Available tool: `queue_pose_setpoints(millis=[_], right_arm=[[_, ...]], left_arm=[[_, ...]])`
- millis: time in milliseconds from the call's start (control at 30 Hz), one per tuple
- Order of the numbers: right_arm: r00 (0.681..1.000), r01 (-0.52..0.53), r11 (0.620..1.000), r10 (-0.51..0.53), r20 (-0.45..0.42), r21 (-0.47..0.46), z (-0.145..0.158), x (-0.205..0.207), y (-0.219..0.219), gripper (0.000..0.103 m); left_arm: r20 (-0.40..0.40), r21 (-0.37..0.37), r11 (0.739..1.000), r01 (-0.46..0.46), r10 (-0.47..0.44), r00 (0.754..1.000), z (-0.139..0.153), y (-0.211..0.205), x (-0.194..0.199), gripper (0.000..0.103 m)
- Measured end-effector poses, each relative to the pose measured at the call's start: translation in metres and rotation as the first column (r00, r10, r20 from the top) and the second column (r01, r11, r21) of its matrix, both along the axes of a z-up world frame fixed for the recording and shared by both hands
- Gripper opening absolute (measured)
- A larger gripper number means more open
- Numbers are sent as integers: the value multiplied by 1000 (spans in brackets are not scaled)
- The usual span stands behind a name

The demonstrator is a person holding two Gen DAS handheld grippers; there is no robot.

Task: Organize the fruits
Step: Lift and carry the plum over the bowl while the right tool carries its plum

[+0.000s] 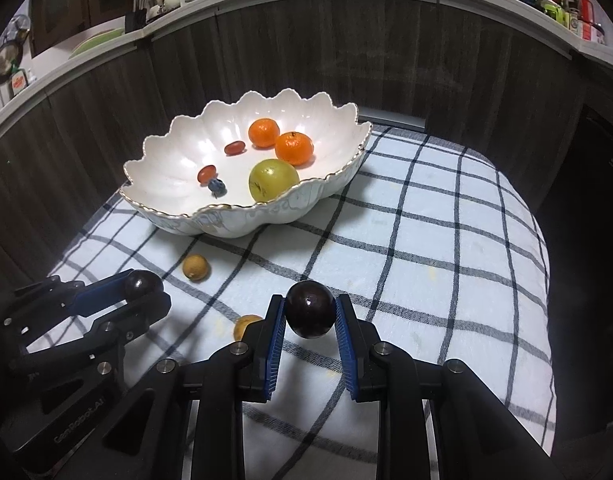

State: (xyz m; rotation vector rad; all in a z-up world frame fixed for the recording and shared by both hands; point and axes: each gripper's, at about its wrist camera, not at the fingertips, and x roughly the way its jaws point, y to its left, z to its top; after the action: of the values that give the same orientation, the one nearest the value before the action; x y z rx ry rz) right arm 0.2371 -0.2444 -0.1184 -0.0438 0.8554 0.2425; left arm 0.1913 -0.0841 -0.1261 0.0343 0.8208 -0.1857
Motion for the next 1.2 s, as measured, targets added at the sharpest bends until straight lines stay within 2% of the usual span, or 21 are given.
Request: queue_pose_setpoints(millis=[667,1200], right_arm=[[999,35,999,-37,34,40,31,-17,18,27],[996,78,996,-80,46,52,51,-9,38,27]], left_arm=[[39,-18,1000,-16,16,999,32,24,-11,28],[84,-14,999,-42,43,996,56,51,10,29]])
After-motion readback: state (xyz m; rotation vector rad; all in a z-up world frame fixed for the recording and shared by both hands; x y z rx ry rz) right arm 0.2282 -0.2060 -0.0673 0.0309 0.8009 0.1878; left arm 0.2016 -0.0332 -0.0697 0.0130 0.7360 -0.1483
